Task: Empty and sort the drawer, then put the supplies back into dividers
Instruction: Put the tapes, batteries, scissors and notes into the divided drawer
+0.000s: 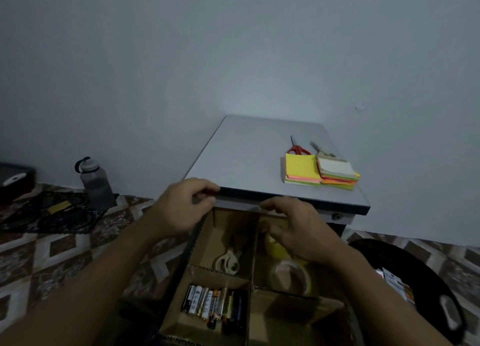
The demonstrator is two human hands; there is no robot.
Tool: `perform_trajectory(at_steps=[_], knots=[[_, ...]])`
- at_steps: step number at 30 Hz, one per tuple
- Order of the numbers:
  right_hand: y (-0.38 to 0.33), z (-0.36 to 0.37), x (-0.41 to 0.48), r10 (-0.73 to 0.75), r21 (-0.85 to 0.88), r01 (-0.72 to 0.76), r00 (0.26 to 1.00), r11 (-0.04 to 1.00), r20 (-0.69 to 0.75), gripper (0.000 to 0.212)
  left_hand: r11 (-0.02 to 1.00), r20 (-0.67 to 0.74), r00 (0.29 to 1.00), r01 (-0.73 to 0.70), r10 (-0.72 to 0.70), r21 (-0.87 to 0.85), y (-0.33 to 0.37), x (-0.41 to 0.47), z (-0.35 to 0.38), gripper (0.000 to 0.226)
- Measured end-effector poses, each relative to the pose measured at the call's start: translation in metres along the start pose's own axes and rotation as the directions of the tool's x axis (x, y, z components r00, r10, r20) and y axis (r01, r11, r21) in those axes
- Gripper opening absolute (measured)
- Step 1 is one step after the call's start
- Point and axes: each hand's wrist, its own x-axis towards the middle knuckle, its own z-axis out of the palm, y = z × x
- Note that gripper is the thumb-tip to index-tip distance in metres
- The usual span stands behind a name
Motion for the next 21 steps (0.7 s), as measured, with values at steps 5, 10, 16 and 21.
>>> perform_trajectory(at_steps=[5, 10, 16, 21], knots=[[0.009, -0.052, 0.006, -0.041, -0.067, 0.031, 0.989, 0.997, -0.142, 0.036, 0.997, 0.015, 0.997, -0.074, 0.073, 0.019, 0.049, 0.042, -0.016, 0.026], [0.038, -0.105, 0.026, -0.004, -0.132, -0.025, 0.977, 0.991, -0.211, 0.030, 0.991, 0.077, 0.991, -0.113, 0.108, 0.073, 0.081, 0.101, -0.012, 0.028], [0.098, -0.151, 0.075, 0.155, -0.077, -0.182, 0.951, 0.980, -0.267, 0.025, 0.984, 0.194, 0.976, -0.126, 0.100, 0.126, 0.092, 0.184, 0.023, 0.031], [0.152, -0.156, 0.119, 0.301, -0.038, -0.315, 0.932, 0.948, -0.203, 0.026, 0.985, 0.315, 0.948, -0.098, 0.050, 0.139, 0.093, 0.243, 0.069, 0.036]])
